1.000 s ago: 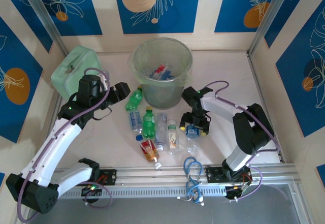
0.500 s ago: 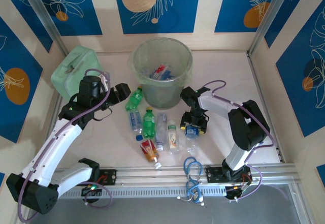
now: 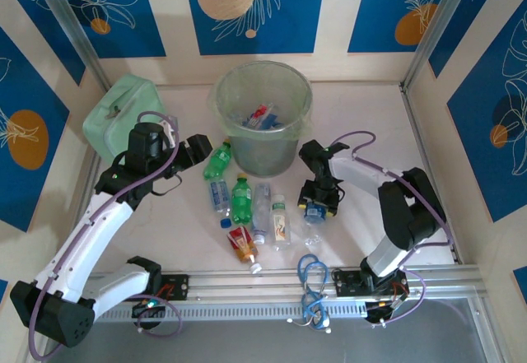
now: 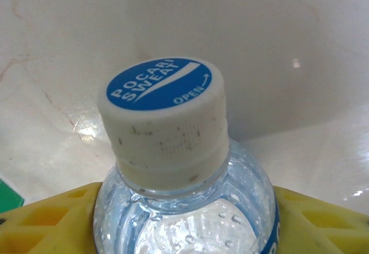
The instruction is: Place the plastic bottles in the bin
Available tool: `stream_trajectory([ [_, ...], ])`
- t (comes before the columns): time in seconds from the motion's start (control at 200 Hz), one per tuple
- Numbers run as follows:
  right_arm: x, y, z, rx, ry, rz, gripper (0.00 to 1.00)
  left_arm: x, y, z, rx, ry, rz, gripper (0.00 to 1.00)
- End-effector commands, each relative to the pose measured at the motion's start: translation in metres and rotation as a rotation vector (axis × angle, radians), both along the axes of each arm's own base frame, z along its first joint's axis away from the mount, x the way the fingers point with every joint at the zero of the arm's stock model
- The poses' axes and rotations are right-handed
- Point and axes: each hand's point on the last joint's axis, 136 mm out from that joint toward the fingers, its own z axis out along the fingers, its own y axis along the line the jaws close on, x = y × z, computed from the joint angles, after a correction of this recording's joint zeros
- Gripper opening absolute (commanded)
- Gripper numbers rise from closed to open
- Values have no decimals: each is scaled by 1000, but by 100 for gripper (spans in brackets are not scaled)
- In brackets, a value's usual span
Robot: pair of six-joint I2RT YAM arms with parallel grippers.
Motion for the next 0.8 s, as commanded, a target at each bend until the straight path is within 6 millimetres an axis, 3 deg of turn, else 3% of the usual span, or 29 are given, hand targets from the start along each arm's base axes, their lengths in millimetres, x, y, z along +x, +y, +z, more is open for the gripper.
stream_trajectory([
  [0.0, 3, -9, 23, 25, -69, -40, 64, -1, 0, 11, -5, -42, -13, 78],
  [0.175, 13, -21, 61, 101, -192, -107, 62, -1, 1, 7, -2, -39, -10, 79],
  [0.445, 31, -38, 144, 224, -445, -180, 61, 0, -2, 4, -8, -26, -20, 79],
  [0.795, 50, -32, 287, 395, -827, -146, 62, -3, -1, -11, -10, 11, -14, 78],
])
